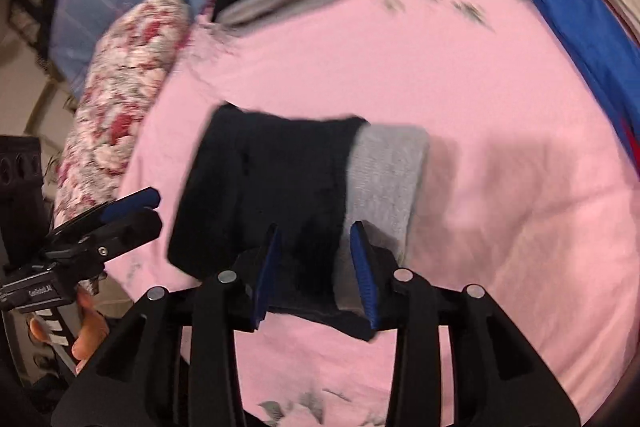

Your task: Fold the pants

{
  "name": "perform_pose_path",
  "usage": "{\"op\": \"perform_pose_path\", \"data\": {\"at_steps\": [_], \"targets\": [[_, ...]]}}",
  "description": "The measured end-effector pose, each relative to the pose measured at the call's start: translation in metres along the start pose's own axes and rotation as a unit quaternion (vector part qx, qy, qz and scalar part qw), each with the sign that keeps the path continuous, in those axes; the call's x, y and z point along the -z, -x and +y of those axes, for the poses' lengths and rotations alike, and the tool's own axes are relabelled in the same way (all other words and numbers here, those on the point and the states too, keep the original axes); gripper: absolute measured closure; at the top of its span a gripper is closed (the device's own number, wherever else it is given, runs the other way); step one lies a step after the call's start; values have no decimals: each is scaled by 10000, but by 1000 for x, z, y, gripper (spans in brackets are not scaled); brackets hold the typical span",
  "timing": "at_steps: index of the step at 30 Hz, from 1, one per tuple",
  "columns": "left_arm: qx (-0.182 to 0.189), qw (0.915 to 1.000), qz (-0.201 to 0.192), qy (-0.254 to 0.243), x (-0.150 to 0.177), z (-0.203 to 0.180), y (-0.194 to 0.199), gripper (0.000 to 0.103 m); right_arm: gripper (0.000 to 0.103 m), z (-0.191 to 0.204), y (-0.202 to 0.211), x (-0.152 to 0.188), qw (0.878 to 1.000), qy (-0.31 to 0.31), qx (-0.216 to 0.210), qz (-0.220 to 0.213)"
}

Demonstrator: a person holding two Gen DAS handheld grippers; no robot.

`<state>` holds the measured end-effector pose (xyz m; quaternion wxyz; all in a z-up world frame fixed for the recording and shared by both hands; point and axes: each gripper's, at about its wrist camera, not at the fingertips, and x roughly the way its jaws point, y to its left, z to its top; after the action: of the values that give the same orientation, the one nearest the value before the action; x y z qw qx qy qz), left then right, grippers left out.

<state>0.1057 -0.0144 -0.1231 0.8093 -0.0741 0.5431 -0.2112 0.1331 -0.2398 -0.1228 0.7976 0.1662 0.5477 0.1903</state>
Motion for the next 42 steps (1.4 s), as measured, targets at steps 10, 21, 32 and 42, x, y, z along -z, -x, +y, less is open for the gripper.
{"op": "perform_pose_path", "data": {"at_steps": [10,21,32,42], "targets": [[-6,9993,-370,-9,19,8,46,38,60,63,23,-52,9947,1008,-178,34],[13,9999,121,39,20,9,17,38,60,155,-116,-122,9527,2529,773,1497],[-311,9992,48,-263,27,-12,21,31,59,151,-160,-116,9396,2592,1409,1738],[-275,9937,-700,833,25,64,84,9,13,118,10,-93,9882,1509,254,99]]}}
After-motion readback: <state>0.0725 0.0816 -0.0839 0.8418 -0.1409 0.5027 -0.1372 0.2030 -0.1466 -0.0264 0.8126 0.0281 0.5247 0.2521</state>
